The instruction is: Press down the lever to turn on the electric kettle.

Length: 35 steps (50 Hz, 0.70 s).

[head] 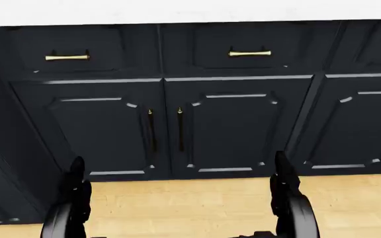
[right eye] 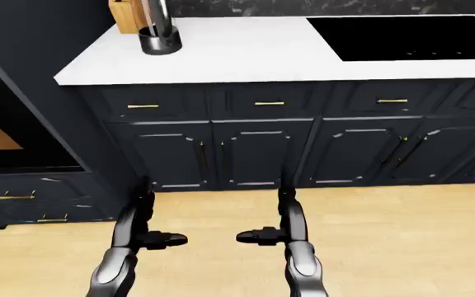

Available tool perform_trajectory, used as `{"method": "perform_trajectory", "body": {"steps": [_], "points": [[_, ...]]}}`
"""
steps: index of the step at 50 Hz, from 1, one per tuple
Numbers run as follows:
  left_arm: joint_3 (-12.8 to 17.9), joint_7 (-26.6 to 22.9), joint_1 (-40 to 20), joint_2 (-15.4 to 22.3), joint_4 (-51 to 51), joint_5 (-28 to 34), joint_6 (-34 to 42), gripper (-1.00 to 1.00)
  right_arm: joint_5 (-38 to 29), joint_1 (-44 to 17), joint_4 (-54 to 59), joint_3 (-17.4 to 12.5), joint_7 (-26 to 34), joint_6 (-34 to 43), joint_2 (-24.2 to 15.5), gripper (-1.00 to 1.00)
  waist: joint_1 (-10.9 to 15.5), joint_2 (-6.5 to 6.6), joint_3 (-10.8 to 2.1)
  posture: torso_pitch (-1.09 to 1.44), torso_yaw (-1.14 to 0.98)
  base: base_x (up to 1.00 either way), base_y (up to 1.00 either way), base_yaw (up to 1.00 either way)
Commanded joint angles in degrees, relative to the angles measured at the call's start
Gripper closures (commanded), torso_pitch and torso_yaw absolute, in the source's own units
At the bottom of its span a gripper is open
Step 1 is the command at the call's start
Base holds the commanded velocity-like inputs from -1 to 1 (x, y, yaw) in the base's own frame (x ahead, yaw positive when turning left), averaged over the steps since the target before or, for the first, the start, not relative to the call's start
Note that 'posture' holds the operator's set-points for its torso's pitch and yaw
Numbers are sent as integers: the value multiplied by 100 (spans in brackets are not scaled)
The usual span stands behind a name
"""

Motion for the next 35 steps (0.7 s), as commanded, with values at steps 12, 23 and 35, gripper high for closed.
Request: {"method": "perform_trajectory", "body": {"steps": [12, 23, 35], "points": [[84, -78, -249, 37, -348, -238, -398, -100, 245, -116, -1012, -83, 13, 36, -23, -100, 48, -36, -445, 0, 0, 0, 0, 0], [86, -39, -101, 40, -1229, -175, 80, -100, 292, -130, -1846, -126, -43, 525, -45, -100, 46, -28, -516, 0, 0, 0, 0, 0], [186, -3, -254, 107, -3486, -46, 1718, -100, 309, -206, -2970, -328, -103, 1027, -117, -100, 40, -18, -494, 0, 0, 0, 0, 0]]}}
